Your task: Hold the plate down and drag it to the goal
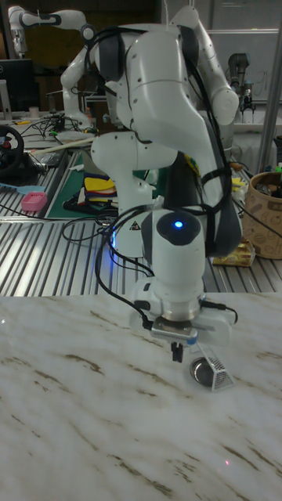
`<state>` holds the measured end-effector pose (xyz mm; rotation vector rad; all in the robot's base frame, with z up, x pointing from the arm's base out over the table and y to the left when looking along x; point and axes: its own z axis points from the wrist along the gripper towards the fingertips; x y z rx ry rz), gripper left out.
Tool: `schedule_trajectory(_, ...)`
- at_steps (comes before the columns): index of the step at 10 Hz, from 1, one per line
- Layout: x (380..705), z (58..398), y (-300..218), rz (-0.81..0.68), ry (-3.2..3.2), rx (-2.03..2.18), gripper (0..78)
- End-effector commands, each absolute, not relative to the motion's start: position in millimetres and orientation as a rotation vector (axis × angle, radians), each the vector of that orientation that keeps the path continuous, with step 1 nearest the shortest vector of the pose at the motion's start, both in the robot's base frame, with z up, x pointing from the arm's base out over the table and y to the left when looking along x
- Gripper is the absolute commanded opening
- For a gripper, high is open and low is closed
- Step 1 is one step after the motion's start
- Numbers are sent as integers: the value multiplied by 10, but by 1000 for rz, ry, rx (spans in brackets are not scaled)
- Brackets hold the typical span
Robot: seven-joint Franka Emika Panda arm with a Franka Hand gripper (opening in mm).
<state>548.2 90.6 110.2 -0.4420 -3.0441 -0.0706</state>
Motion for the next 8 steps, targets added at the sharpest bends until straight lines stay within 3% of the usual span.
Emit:
schedule_trajectory(1, 5457, 1453, 683, -53, -3036, -304, 0)
schedule_trajectory(8, 5396, 1599, 592, -56, -3013, -281, 0)
